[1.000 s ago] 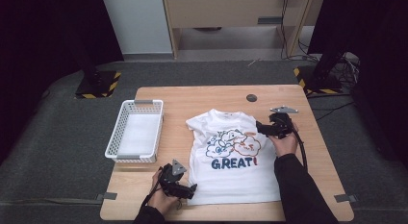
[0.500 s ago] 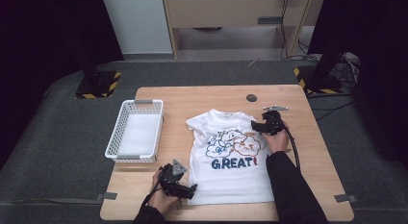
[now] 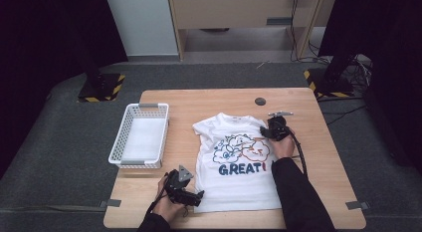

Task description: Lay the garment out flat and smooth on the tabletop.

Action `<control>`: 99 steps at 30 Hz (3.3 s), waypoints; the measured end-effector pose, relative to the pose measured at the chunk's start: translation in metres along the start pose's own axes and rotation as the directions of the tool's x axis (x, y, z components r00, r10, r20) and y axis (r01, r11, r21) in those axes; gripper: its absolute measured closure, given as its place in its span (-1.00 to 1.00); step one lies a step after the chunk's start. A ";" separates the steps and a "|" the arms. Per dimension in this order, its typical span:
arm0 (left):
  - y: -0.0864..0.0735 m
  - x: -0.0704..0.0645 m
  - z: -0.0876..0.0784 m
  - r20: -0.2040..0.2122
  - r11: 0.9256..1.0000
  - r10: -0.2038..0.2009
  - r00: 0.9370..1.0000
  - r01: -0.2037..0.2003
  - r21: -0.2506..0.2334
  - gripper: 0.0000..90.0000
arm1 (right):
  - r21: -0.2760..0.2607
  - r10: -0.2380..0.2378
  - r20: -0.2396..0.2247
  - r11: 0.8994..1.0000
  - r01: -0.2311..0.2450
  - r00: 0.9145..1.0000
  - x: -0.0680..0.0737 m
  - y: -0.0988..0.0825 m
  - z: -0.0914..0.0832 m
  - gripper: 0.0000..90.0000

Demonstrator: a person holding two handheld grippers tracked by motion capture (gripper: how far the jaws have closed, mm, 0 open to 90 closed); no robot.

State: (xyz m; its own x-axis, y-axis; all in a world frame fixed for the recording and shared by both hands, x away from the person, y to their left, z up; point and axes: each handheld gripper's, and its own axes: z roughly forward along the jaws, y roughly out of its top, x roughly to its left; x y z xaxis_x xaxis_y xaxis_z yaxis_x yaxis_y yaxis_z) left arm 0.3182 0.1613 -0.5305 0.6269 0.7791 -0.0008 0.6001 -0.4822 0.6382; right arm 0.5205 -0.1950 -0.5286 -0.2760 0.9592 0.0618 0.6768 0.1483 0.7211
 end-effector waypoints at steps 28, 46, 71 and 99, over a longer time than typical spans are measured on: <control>0.000 0.000 0.000 0.001 1.000 0.006 1.000 -0.006 -0.003 -1.00 | -0.116 -0.044 -0.089 0.993 0.033 0.995 0.029 0.023 -0.058 0.85; 0.000 -0.001 0.000 0.001 1.000 0.007 1.000 -0.007 -0.004 -1.00 | -0.109 -0.159 -0.145 0.984 0.144 0.977 0.086 -0.001 -0.050 0.84; 0.000 -0.001 0.000 0.003 1.000 0.008 1.000 -0.008 -0.004 -1.00 | -0.089 -0.194 -0.183 0.980 0.180 0.964 0.113 -0.030 -0.038 0.50; 0.000 -0.001 0.001 0.004 1.000 0.007 1.000 -0.007 -0.007 -1.00 | -0.125 -0.076 -0.135 0.990 0.059 0.988 0.045 0.010 -0.053 0.13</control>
State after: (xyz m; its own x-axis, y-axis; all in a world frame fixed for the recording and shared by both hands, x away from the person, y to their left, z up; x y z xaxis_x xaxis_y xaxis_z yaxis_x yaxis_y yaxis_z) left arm 0.3176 0.1599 -0.5310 0.6331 0.7740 0.0008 0.5920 -0.4849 0.6437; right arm 0.4787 -0.1633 -0.4824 -0.4158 0.9040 0.0995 0.5690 0.1733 0.8039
